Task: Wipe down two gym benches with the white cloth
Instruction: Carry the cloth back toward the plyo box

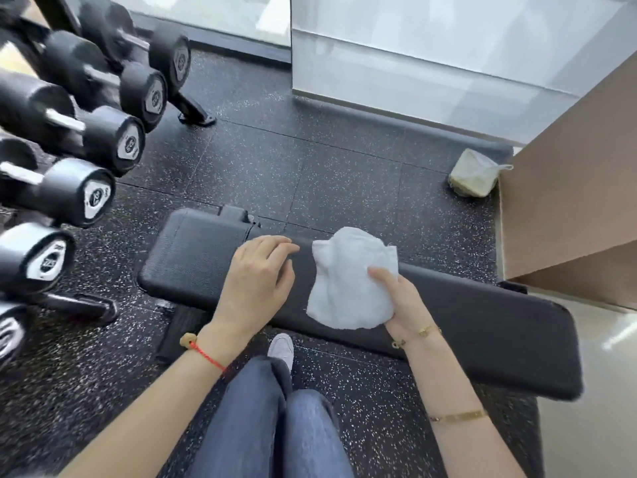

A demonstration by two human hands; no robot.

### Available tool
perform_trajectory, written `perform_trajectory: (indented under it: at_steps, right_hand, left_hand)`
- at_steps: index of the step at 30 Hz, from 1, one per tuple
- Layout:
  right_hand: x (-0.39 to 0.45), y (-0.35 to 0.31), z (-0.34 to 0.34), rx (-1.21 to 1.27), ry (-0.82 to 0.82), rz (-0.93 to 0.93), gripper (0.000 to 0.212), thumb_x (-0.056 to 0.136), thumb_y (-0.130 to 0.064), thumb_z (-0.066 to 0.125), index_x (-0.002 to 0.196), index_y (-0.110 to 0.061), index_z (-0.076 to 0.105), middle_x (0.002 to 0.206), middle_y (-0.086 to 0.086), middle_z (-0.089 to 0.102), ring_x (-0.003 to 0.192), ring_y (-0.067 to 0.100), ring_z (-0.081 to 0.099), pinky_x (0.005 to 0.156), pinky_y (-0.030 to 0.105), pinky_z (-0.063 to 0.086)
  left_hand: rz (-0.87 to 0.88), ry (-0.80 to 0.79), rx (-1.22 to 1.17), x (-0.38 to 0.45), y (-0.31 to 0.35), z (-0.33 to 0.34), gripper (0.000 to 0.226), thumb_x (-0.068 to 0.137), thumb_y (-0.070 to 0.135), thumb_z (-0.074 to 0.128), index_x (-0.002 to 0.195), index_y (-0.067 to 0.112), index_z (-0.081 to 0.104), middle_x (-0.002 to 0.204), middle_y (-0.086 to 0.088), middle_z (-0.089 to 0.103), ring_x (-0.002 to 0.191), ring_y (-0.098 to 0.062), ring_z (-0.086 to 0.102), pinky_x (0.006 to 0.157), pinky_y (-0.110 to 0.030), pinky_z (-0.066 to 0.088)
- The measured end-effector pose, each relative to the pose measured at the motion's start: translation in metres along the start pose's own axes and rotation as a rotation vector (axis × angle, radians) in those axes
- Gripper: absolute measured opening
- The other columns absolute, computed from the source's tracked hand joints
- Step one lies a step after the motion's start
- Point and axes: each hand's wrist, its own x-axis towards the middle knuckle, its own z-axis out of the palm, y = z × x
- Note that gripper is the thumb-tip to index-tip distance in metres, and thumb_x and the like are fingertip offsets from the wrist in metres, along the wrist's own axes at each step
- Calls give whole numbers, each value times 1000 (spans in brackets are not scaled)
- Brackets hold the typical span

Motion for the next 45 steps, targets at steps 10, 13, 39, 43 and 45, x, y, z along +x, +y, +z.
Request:
perform_trajectory:
  at_steps: [10, 13, 39, 43, 45]
  right_hand:
    - [-219, -73, 42, -27, -154, 19, 38, 94, -17, 59, 128, 0, 58, 126, 18, 65, 120, 34, 60, 106, 51, 45]
    - [-267, -74, 44, -70, -181, 17, 35, 95, -17, 58, 125, -1, 60, 124, 19, 66, 118, 34, 61, 104, 48, 46]
    - [-437, 62, 166, -506, -756, 119, 31, 92, -20, 61, 119, -7, 66, 118, 14, 70, 101, 23, 69, 77, 33, 58]
    - [-488, 122, 199, -577, -837, 169, 23, 92, -19, 61, 112, -9, 67, 126, 20, 64, 109, 32, 63, 98, 49, 46]
    - [-515, 154, 213, -622, -874, 195, 26, 92, -19, 61, 114, -7, 66, 127, 21, 63, 105, 30, 62, 92, 47, 46]
  left_hand:
    - [-133, 123, 60, -111, 92, -199, 25, 87, 6, 64, 111, 10, 69, 115, -4, 68, 112, -25, 62, 99, -44, 47]
    - [-195, 161, 58, -156, 111, -231, 27, 89, 9, 62, 116, 12, 67, 118, -3, 66, 113, -22, 60, 101, -43, 46]
    - [-992, 597, 146, -507, 155, -334, 28, 93, 13, 58, 120, 15, 65, 118, 0, 66, 113, -18, 58, 101, -38, 48]
    - [-1125, 640, 173, -592, 154, -351, 28, 94, 15, 57, 121, 17, 64, 119, 1, 66, 113, -19, 58, 100, -38, 47]
    - [-1187, 661, 191, -637, 154, -359, 28, 94, 15, 56, 120, 17, 64, 119, 1, 66, 113, -19, 58, 99, -39, 48]
